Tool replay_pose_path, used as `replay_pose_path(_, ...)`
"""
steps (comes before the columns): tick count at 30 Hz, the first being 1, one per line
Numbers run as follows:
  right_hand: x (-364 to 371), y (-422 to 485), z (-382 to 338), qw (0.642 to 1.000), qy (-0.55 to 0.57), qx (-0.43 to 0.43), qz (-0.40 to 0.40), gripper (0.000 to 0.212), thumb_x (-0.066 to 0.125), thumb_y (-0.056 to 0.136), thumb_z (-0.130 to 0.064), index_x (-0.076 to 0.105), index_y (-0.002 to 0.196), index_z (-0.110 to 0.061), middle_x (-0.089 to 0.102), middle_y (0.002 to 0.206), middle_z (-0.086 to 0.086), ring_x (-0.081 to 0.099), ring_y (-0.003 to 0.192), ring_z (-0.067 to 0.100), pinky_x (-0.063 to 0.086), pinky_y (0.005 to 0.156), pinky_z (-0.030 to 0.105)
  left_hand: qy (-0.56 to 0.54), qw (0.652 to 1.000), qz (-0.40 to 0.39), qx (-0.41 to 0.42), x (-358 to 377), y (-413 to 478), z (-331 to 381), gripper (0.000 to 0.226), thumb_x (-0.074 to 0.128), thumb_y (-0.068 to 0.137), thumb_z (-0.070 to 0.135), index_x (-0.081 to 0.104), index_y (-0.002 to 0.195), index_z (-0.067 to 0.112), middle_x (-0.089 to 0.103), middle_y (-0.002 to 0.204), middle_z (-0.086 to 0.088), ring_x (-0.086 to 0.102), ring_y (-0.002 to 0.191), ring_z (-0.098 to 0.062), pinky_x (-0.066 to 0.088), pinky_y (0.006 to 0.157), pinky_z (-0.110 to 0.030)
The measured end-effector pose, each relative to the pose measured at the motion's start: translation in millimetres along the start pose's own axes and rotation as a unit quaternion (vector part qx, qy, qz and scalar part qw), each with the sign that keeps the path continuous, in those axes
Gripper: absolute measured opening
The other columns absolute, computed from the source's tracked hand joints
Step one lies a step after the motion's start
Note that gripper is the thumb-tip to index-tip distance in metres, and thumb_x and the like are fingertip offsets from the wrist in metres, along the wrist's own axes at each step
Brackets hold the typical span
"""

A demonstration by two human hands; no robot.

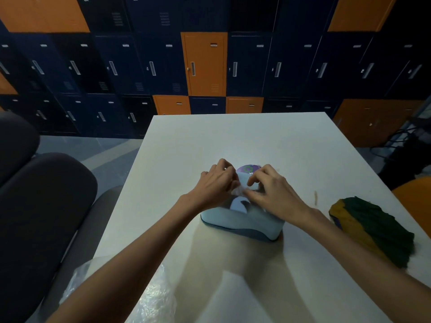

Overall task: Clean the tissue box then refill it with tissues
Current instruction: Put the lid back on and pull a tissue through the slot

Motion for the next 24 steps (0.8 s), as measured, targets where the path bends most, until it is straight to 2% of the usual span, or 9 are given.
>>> replay_pose_path(2, 5.7, 0.6, -2.3, 0.999, -0.039, 0.01, -0.011, 0.032, 0.068, 0.084, -0.043, 0.065, 0.101, -0.017, 0.05, 0.104, 0.0, 0.055, 0.095, 0.021, 0.043, 0.087, 0.035, -0.031, 0.999, -0.001, -0.007, -0.5, -1.0, -0.5, 0.02, 0.048, 0.1, 0.028, 0.056, 0.109, 0.013, 0.044, 0.128, -0.006, 0.049, 0.103, -0.023, 0.038, 0.086, -0.039)
replay_pose_path(6, 6.8, 2.1, -3.2, 1.0, -0.01, 0.007, -0.02, 0.015, 0.067, 0.086, -0.033, 0.068, 0.091, -0.018, 0.043, 0.099, -0.003, 0.05, 0.095, 0.017, 0.042, 0.091, 0.039, -0.11, 0.994, -0.004, 0.015, -1.2, -7.7, -6.0, 0.012, 0.052, 0.098, 0.029, 0.058, 0.102, 0.02, 0.046, 0.121, -0.001, 0.052, 0.096, -0.015, 0.042, 0.09, -0.039)
replay_pose_path(9, 6.2, -4.7, -5.2, 0.999, 0.031, -0.019, 0.004, 0.009, 0.071, 0.083, -0.027, 0.069, 0.086, -0.019, 0.045, 0.096, -0.005, 0.05, 0.087, 0.011, 0.046, 0.085, 0.041, -0.228, 0.973, 0.013, 0.019, -12.5, -12.5, -11.5, 0.006, 0.059, 0.095, 0.025, 0.063, 0.097, 0.02, 0.06, 0.111, -0.001, 0.062, 0.101, -0.012, 0.047, 0.086, -0.022)
replay_pose_path(11, 4.2, -11.9, -6.5, 0.997, 0.043, -0.05, 0.044, 0.007, 0.075, 0.08, -0.02, 0.072, 0.084, -0.016, 0.045, 0.091, -0.007, 0.051, 0.079, 0.01, 0.049, 0.075, 0.037, -0.253, 0.967, 0.026, 0.009, -21.9, -12.1, -14.2, 0.01, 0.058, 0.096, 0.02, 0.066, 0.1, 0.017, 0.069, 0.106, 0.002, 0.065, 0.098, -0.012, 0.048, 0.081, -0.015)
replay_pose_path(13, 4.1, -20.2, -7.8, 0.993, 0.032, -0.091, 0.065, 0.014, 0.077, 0.075, -0.01, 0.073, 0.087, -0.013, 0.044, 0.09, -0.007, 0.051, 0.073, 0.01, 0.051, 0.068, 0.034, -0.233, 0.972, 0.031, 0.018, -26.0, -9.6, -12.0, 0.016, 0.055, 0.097, 0.015, 0.069, 0.104, 0.014, 0.072, 0.105, 0.003, 0.066, 0.095, -0.013, 0.05, 0.082, -0.017)
replay_pose_path(16, 4.9, -30.5, -7.9, 0.991, -0.002, -0.123, 0.059, 0.025, 0.078, 0.073, -0.01, 0.074, 0.098, -0.014, 0.053, 0.093, 0.0, 0.057, 0.076, 0.015, 0.052, 0.071, 0.042, -0.164, 0.985, -0.019, 0.044, -18.8, -7.7, -0.8, 0.019, 0.055, 0.098, 0.016, 0.069, 0.11, 0.013, 0.072, 0.107, 0.001, 0.065, 0.089, -0.014, 0.046, 0.076, -0.009)
replay_pose_path(19, -6.5, -37.7, -8.8, 0.991, 0.02, -0.111, 0.069, 0.022, 0.074, 0.077, -0.017, 0.076, 0.098, -0.019, 0.055, 0.095, 0.0, 0.059, 0.082, 0.017, 0.051, 0.072, 0.041, -0.061, 0.994, -0.058, 0.065, -9.2, -7.3, 9.4, 0.02, 0.055, 0.098, 0.028, 0.07, 0.108, 0.022, 0.071, 0.102, 0.005, 0.063, 0.089, -0.014, 0.051, 0.083, -0.034)
replay_pose_path(21, -16.6, -41.7, -5.7, 0.991, 0.049, -0.084, 0.093, 0.015, 0.072, 0.078, -0.014, 0.077, 0.092, -0.018, 0.055, 0.094, 0.0, 0.06, 0.084, 0.015, 0.051, 0.073, 0.034, -0.031, 0.996, -0.066, 0.052, -9.7, -7.1, 14.6, 0.023, 0.053, 0.098, 0.036, 0.07, 0.107, 0.025, 0.065, 0.093, 0.007, 0.057, 0.088, -0.014, 0.043, 0.082, -0.036)
replay_pose_path(24, -23.4, -46.6, 9.9, 0.992, 0.063, 0.006, 0.109, 0.018, 0.074, 0.081, -0.008, 0.076, 0.095, -0.019, 0.052, 0.098, 0.0, 0.056, 0.09, 0.01, 0.043, 0.078, 0.011, -0.015, 0.996, -0.076, 0.05, -9.6, -5.9, 25.2, 0.024, 0.055, 0.096, 0.038, 0.072, 0.103, 0.023, 0.051, 0.081, 0.01, 0.048, 0.083, -0.015, 0.028, 0.077, -0.032)
Point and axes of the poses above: each hand's wrist, its own y-axis towards the middle knuckle, its own x-axis out of the palm, z = x × y, the point moved 5 cm from there along y, towards the middle knuckle
